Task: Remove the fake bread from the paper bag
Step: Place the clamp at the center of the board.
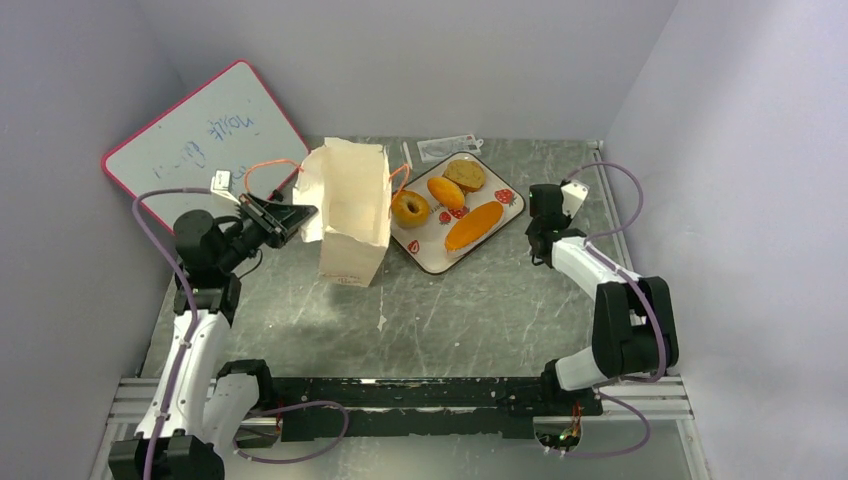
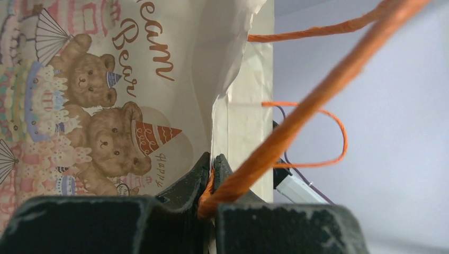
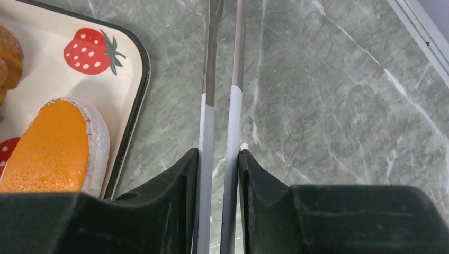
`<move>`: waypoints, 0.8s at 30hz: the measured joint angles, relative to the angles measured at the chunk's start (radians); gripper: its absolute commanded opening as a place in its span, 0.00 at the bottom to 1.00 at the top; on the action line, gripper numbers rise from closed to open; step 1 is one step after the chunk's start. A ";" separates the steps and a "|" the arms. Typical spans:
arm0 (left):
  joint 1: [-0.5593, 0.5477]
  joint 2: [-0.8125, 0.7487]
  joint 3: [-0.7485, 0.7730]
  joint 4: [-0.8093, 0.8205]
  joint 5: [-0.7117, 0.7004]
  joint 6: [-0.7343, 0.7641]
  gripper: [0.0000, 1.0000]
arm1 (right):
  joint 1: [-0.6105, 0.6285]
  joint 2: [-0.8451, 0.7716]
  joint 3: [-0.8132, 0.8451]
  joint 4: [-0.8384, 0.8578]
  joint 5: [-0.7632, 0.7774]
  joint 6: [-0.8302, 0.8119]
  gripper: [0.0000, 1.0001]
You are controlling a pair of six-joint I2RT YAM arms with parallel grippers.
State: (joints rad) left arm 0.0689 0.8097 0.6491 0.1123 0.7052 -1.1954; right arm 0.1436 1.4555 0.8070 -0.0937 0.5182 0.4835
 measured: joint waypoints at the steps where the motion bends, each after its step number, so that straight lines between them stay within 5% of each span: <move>1: 0.001 -0.007 -0.027 0.033 0.003 -0.015 0.07 | -0.001 0.008 0.000 0.004 -0.003 0.000 0.34; 12: 0.018 -0.065 -0.137 0.183 0.005 -0.074 0.07 | -0.018 0.089 0.000 0.045 -0.011 -0.002 0.34; 24: 0.058 -0.165 -0.167 0.150 -0.006 -0.073 0.07 | -0.023 0.194 0.010 0.024 -0.017 0.028 0.41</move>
State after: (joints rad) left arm 0.1272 0.6449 0.4824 0.2619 0.6987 -1.2682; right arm 0.1204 1.6497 0.8169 -0.0692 0.5011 0.5117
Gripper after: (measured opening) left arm 0.077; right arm 0.390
